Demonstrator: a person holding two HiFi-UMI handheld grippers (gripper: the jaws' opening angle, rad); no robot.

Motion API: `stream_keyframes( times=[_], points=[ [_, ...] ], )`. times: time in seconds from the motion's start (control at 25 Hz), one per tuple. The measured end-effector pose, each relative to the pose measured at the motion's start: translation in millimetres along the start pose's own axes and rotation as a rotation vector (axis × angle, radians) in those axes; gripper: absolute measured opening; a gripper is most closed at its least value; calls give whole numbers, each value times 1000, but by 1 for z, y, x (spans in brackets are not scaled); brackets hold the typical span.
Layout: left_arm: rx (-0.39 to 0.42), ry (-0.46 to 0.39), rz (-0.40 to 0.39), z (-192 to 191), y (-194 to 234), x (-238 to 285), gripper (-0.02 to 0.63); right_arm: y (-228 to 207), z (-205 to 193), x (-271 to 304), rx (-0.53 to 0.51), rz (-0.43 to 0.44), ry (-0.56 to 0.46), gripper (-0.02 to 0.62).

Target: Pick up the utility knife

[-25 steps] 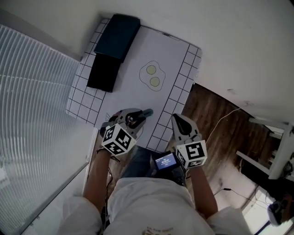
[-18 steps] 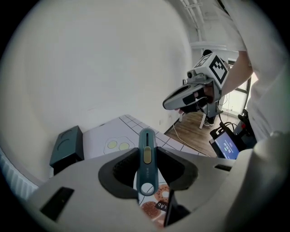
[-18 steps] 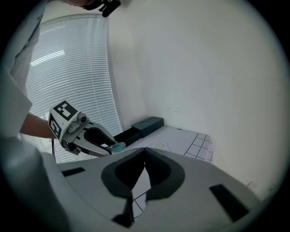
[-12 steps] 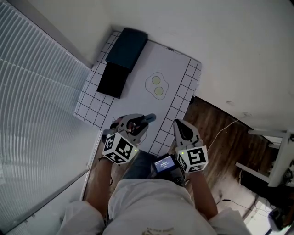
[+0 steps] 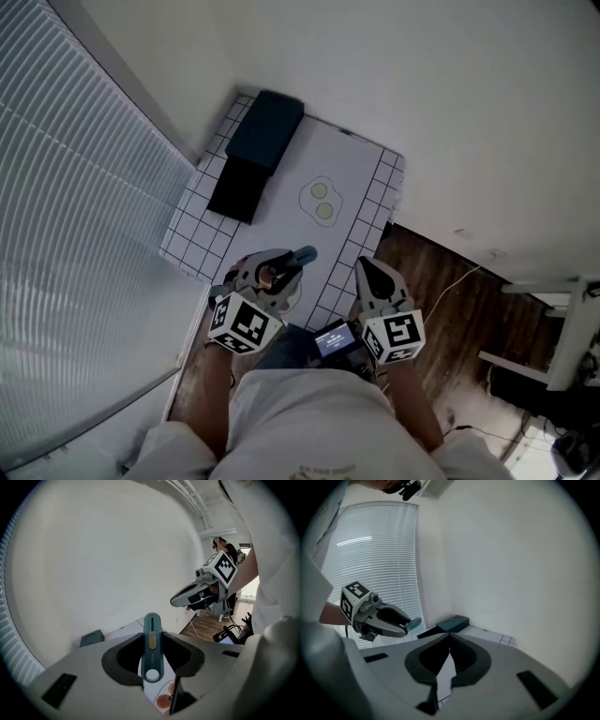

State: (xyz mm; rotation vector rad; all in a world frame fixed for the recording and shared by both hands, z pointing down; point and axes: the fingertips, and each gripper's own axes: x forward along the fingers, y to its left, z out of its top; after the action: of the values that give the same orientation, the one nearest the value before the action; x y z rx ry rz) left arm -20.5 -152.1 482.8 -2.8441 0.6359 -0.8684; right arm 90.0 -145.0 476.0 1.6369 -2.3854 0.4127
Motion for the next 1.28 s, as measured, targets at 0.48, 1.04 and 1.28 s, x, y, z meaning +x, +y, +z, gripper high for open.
stream_keyframes(
  times=[0.48,1.04,1.28],
  points=[
    [39,-100,61,49,13,-21,135,1,42,-5,35,-13,-117,6],
    [70,-367,256,121,43,-52,135,-7,97,0,45,-54,-242,6],
    [94,-363,303,123,43,-54,135,-6,112,-6,9,-78,-298,6]
  ],
)
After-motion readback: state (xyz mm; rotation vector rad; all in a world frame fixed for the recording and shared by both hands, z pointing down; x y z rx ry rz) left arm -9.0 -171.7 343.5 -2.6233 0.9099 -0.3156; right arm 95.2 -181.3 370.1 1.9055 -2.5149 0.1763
